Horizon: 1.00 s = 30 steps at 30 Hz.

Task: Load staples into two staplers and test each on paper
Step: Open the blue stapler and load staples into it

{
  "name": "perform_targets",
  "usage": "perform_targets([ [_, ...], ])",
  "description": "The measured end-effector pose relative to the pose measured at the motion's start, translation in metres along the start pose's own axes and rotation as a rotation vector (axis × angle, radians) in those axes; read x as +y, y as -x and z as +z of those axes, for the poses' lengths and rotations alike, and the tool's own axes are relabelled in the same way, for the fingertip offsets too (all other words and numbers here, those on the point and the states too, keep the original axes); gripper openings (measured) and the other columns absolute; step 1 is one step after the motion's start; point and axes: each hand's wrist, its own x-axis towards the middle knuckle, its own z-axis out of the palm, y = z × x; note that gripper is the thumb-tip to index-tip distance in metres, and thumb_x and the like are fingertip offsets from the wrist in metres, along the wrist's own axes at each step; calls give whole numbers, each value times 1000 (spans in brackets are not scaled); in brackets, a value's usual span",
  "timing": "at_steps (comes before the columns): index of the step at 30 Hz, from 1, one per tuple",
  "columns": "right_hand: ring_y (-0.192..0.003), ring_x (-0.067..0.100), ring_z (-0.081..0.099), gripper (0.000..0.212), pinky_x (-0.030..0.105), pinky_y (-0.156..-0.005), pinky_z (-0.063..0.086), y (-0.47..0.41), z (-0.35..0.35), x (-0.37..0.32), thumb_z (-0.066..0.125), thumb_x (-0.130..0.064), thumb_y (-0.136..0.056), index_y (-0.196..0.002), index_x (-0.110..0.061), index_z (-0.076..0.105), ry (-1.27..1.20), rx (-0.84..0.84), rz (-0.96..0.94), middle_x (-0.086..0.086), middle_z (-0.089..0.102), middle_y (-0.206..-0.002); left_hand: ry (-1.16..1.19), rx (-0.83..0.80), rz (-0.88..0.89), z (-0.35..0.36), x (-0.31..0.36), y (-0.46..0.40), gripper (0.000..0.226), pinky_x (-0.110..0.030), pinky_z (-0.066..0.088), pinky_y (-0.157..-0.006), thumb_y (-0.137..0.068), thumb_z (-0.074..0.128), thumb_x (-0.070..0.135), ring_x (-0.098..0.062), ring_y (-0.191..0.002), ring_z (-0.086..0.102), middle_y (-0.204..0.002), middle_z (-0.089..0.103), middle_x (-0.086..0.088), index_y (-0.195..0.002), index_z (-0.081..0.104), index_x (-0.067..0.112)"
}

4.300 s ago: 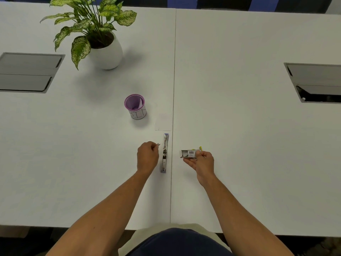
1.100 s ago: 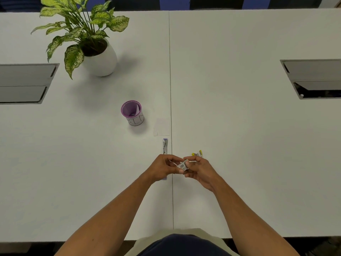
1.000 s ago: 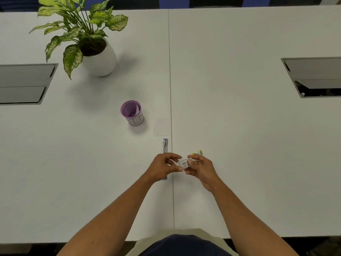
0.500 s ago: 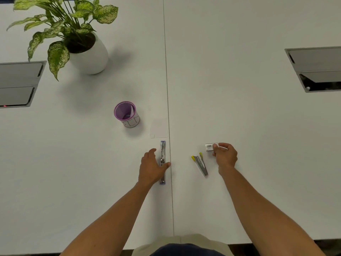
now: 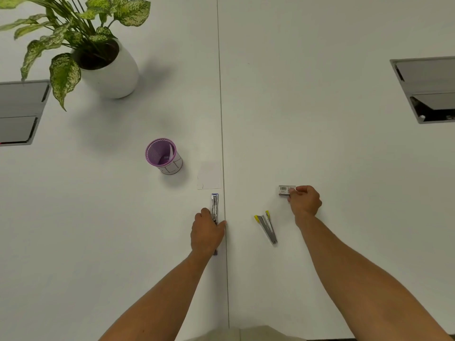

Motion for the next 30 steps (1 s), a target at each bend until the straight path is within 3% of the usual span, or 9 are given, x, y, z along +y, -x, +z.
perform_targets([
  [4,-97,33,63,14,35,-81,53,-3,1,2,73,-14,-84,-92,-8,63,144,-7,-72,16,70,-96,-18,11,-13,3,0,-3,26,-31,43,-63,-85,64,30,-23,-76,56,-89,56,-7,-92,49,10],
  [8,-100,38,63,26,49,-89,51,-3,0,9,73,-17,-86,-104,-5,59,142,-15,-50,20,65,-102,-33,22,-26,2,-2,-5,17,-30,40,-61,-88,57,25,-24,-73,56,-85,57,-7,-87,51,9],
  [11,-97,39,64,23,51,-88,53,7,-3,9,69,-16,-89,-106,-5,58,68,19,-33,19,62,-104,-35,32,-29,-1,-2,-6,16,-29,33,-53,-87,57,22,-20,-64,49,-79,56,-5,-79,49,10],
  [15,-87,37,66,7,50,-81,55,41,-2,4,63,-13,-90,-96,-9,61,-15,27,-140,14,67,-96,-8,39,-7,-3,0,-4,14,-29,39,-58,-86,58,19,-23,-67,55,-80,60,-8,-80,53,7],
  [18,-76,32,69,11,41,-73,58,77,5,6,62,-16,-91,-80,-19,63,-87,-123,-121,10,70,-83,38,49,6,-6,6,0,14,-32,46,-62,-84,58,18,-27,-72,61,-79,64,-8,-81,58,5],
  [21,-68,18,65,10,25,-64,55,114,15,13,59,-17,-95,-89,-15,67,-141,-385,-42,12,69,-84,91,59,28,-9,12,8,13,-31,46,-60,-82,59,19,-25,-70,61,-75,64,-7,-78,57,7],
  [26,-80,21,66,30,34,-64,57,159,30,13,40,-26,-105,-106,-7,64,-265,-792,238,11,70,-96,133,60,87,-12,21,24,20,-31,47,-57,-82,64,29,-20,-64,60,-69,63,-2,-76,57,10],
  [28,-75,21,65,39,32,-58,53,167,33,10,34,-29,-106,-108,-7,66,-294,-845,307,8,72,-89,150,29,107,-10,21,29,24,-28,43,-52,-84,63,32,-16,-60,58,-67,61,0,-72,54,13],
  [30,-73,20,61,32,31,-58,49,171,34,7,35,-23,-106,-108,-7,63,-334,-848,342,7,69,-87,149,0,137,-11,18,33,19,-24,38,-48,-83,61,25,-12,-57,55,-64,58,3,-70,52,15],
])
